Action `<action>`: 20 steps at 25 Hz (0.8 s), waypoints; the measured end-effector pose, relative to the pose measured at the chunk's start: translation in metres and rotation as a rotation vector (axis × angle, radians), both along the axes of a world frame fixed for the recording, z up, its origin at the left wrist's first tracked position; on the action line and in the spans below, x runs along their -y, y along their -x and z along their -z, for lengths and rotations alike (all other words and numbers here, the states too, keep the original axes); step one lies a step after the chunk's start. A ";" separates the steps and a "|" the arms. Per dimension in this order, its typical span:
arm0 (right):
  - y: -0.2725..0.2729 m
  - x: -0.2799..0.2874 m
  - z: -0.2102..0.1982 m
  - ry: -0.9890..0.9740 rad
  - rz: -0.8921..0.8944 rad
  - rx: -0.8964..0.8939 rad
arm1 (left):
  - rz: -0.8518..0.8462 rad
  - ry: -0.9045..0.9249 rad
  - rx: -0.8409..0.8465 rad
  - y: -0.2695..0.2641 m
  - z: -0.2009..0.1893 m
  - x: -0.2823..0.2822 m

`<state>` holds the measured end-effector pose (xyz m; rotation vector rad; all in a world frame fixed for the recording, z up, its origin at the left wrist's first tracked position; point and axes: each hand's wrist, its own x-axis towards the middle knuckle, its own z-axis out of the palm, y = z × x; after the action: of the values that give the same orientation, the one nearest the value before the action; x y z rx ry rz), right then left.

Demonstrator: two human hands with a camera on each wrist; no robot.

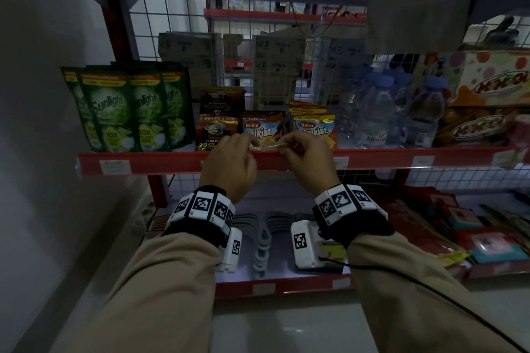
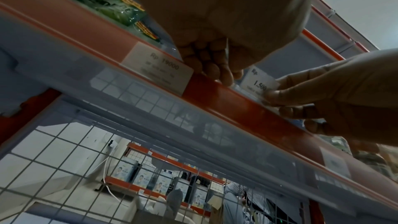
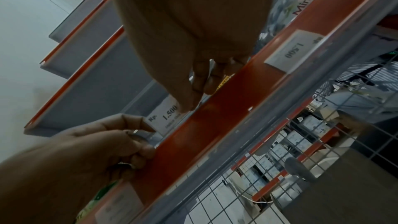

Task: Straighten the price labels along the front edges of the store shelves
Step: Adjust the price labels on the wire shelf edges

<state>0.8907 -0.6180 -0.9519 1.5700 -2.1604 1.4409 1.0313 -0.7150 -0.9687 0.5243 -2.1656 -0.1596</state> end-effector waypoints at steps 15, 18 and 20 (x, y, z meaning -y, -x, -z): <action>0.002 -0.012 -0.002 -0.231 0.030 -0.462 | -0.117 0.242 0.130 0.005 0.006 0.000; 0.001 -0.012 -0.002 -0.265 0.048 -0.525 | -0.138 0.251 0.158 0.005 0.005 -0.001; 0.000 -0.012 -0.002 -0.284 0.068 -0.557 | -0.149 0.251 0.175 0.006 0.005 -0.001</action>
<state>0.8908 -0.6063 -0.9503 1.7010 -2.0940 0.5852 1.0255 -0.7135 -0.9736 0.5691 -2.2631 0.2453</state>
